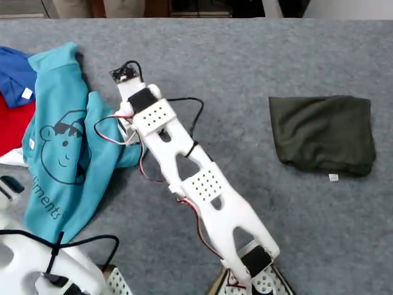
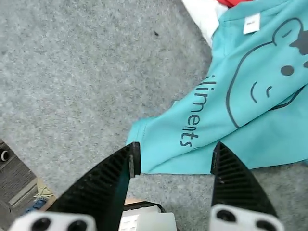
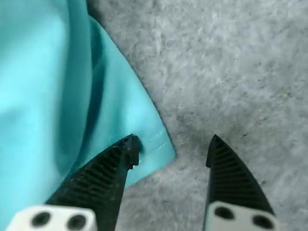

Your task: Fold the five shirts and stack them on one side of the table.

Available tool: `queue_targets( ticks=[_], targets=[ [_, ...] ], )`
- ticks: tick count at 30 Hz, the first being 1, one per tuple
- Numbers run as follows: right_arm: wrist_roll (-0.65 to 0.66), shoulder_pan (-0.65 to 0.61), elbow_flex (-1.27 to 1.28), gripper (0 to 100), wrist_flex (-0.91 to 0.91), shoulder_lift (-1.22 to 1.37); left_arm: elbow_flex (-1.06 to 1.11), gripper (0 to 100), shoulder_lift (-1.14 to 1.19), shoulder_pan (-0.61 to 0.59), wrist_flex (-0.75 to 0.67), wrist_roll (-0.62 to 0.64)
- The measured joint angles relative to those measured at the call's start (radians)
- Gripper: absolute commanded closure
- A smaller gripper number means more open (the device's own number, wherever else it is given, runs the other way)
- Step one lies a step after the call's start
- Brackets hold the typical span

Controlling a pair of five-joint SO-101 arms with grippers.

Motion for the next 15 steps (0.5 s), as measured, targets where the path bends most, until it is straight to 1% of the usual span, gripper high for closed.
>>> queue_targets(
  ticks=[3,8,12,15],
  targets=[
    [0.0,0.006,-0.003,99.4,0.0,0.009,0.0,76,0.0,0.005,0.0,0.011],
    [0.0,0.006,-0.011,99.5,0.005,0.012,0.0,76,0.0,0.005,0.0,0.014],
    [0.0,0.005,-0.026,99.5,0.049,0.012,0.0,76,0.0,0.005,-0.002,0.014],
    [0.0,0.026,-0.026,99.5,0.049,0.006,0.0,76,0.0,0.005,-0.044,0.014]
  ],
)
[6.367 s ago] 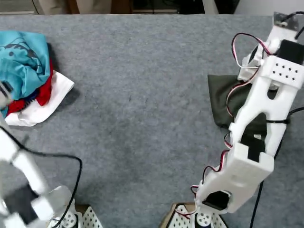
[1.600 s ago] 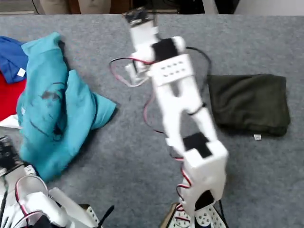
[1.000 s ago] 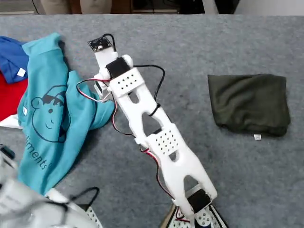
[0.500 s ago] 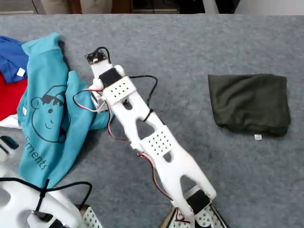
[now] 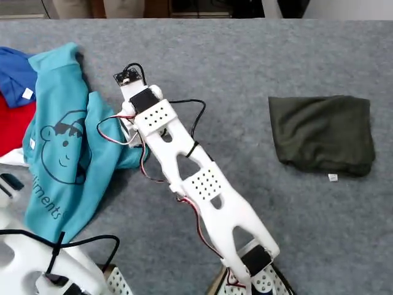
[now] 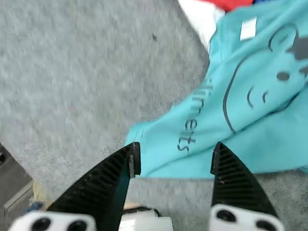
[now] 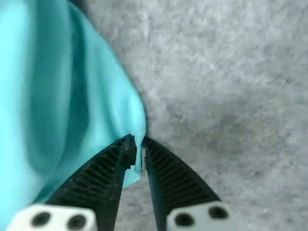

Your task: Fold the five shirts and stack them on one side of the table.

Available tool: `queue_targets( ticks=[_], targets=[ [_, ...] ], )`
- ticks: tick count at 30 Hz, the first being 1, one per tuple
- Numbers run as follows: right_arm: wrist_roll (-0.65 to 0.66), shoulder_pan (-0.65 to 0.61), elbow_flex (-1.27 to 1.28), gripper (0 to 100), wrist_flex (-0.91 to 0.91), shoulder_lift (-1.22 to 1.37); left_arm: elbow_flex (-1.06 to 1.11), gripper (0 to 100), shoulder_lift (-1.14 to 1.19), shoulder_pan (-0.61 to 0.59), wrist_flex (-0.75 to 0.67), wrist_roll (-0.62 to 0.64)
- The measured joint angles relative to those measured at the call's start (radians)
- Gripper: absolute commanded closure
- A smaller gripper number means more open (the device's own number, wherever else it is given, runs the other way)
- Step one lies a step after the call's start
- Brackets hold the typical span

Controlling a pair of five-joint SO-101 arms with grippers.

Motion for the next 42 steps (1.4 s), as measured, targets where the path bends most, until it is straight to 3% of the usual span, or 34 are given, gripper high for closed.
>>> queue_targets(
  ticks=[4,9,18,24,33,42],
  targets=[
    [0.0,0.075,0.097,99.5,0.002,-0.074,0.026,76,0.002,0.0,-0.061,0.0],
    [0.008,0.184,0.411,99.5,0.003,-0.288,0.046,76,0.002,0.0,-0.107,0.0],
    [0.152,0.39,0.993,99.5,0.003,-0.772,0.048,76,0.049,0.051,-0.146,0.0],
    [0.245,0.537,1.306,99.5,0.003,-1.048,0.023,76,0.25,0.15,-0.146,0.0],
    [0.439,0.781,1.743,99.5,0.003,-1.442,-0.204,75,0.626,0.244,-0.147,0.0],
    [0.655,1.022,2.008,99.2,0.003,-1.786,-0.367,75,0.931,0.328,-0.147,0.0]
  ],
)
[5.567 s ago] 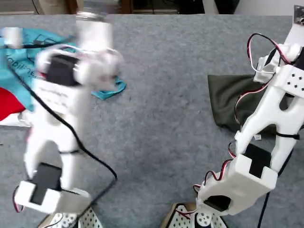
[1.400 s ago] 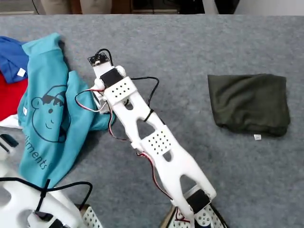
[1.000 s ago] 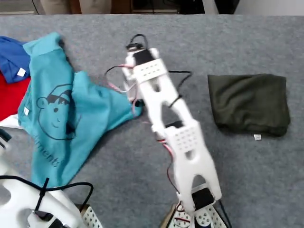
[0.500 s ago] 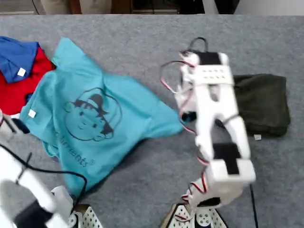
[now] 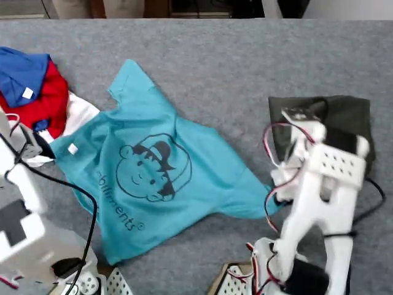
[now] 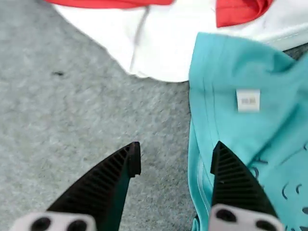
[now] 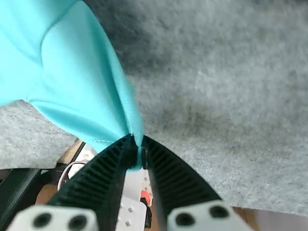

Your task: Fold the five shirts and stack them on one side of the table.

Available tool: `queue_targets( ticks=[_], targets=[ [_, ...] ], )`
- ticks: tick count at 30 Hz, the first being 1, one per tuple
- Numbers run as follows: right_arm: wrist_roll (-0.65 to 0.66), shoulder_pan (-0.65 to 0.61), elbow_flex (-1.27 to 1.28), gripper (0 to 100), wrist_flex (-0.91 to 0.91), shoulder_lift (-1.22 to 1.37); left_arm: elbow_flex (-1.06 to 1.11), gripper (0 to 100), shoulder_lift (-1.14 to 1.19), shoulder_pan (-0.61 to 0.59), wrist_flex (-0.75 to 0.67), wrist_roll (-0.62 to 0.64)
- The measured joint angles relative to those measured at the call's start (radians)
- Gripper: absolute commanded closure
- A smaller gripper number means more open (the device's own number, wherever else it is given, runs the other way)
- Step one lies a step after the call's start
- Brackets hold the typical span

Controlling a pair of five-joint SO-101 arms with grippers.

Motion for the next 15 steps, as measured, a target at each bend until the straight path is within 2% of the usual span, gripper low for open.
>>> queue_targets(
  ticks=[4,9,15],
  targets=[
    [0.028,0.023,0.005,95.3,0.0,-0.064,-0.048,75,0.072,0.051,0.0,0.018],
    [0.075,0.035,0.005,91.3,0.0,-0.075,-0.114,69,0.123,0.112,0.0,0.054],
    [0.123,0.075,-0.011,89.6,0.0,-0.075,-0.17,69,0.173,0.115,0.0,0.057]
  ],
)
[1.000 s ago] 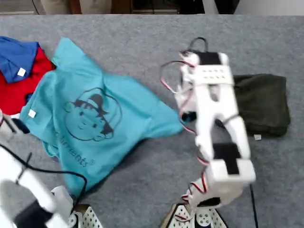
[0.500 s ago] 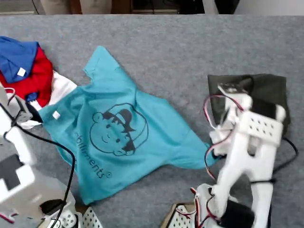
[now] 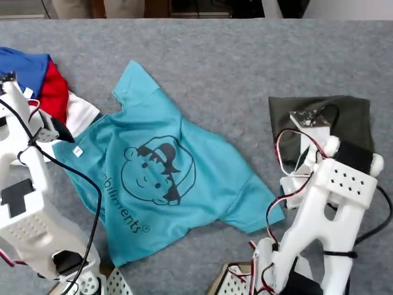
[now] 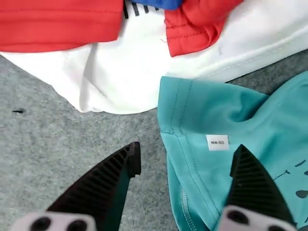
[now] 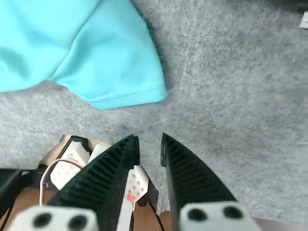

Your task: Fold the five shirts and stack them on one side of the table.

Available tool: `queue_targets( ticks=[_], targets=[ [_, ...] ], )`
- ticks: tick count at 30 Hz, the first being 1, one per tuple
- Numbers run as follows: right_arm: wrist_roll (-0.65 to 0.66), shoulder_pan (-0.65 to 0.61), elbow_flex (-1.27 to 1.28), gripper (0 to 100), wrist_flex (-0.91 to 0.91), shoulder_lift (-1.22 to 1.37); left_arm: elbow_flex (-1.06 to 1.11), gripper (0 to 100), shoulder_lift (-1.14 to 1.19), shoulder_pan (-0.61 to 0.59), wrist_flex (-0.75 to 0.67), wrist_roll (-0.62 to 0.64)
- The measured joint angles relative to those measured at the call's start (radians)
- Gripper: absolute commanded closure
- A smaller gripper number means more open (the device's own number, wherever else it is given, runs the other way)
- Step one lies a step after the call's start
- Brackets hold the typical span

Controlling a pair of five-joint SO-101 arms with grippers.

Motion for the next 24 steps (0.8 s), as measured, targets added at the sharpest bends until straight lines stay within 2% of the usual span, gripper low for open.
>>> queue_targets(
  ticks=[5,10,16,24],
  targets=[
    [-0.003,0.021,-0.129,89.6,0.0,0.0,-0.003,69,0.055,0.0,0.0,0.032],
    [-0.107,0.002,-0.224,89.6,-0.011,-0.002,-0.02,70,0.126,0.0,-0.009,0.124],
    [-0.261,-0.178,-0.226,89.6,-0.133,0.051,-0.052,80,0.161,0.0,-0.011,0.212],
    [-0.411,-0.425,-0.381,89.4,-0.362,0.404,-0.052,80,0.17,0.006,-0.011,0.23]
  ],
)
